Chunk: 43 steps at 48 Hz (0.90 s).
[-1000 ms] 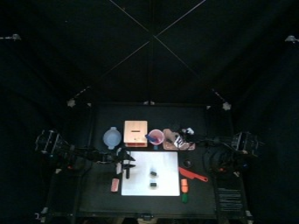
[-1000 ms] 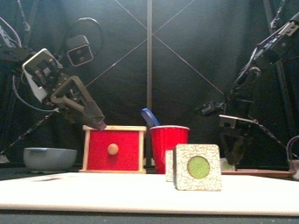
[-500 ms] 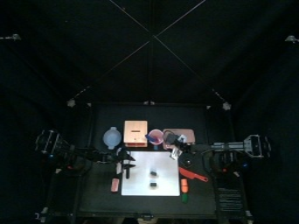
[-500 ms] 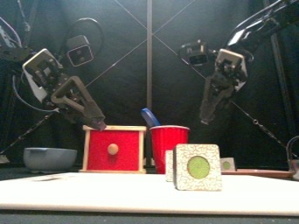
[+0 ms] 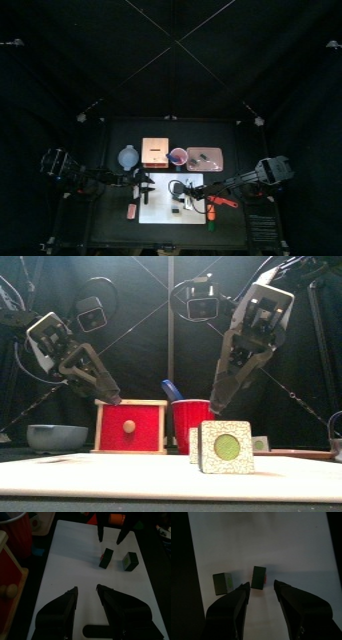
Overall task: Place sushi on board then cut the sushi with the knife then place the pieces on the plate
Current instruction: Place the 4 sushi pieces on the plate
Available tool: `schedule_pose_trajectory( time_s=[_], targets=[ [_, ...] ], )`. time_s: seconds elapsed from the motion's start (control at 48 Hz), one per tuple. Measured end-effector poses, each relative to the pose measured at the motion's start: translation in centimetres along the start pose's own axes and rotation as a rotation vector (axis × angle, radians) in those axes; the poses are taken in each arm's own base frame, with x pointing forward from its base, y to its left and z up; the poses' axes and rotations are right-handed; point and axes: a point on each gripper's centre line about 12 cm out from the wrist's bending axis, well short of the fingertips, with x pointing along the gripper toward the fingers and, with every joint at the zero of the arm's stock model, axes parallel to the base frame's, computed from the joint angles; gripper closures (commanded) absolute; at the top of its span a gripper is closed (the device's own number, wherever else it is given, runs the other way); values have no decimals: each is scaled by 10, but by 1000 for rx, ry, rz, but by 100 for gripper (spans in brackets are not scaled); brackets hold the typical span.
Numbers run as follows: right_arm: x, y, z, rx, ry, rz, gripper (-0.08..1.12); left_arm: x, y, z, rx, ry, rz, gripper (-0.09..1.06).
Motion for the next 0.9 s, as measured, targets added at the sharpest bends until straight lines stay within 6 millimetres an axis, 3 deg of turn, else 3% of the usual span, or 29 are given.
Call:
schedule_pose_trajectory(
  time_s=[0.5,0.729,0.896],
  targets=[
    [33,1,-5,-6,62,-27,29,0,0,-3,-1,21,1,20],
    [33,-3,-3,-8,74,-49,47,0,1,-4,-3,29,3,20],
    [28,-13,-4,15,95,-81,48,0,0,-4,-1,29,1,20]
  ],
)
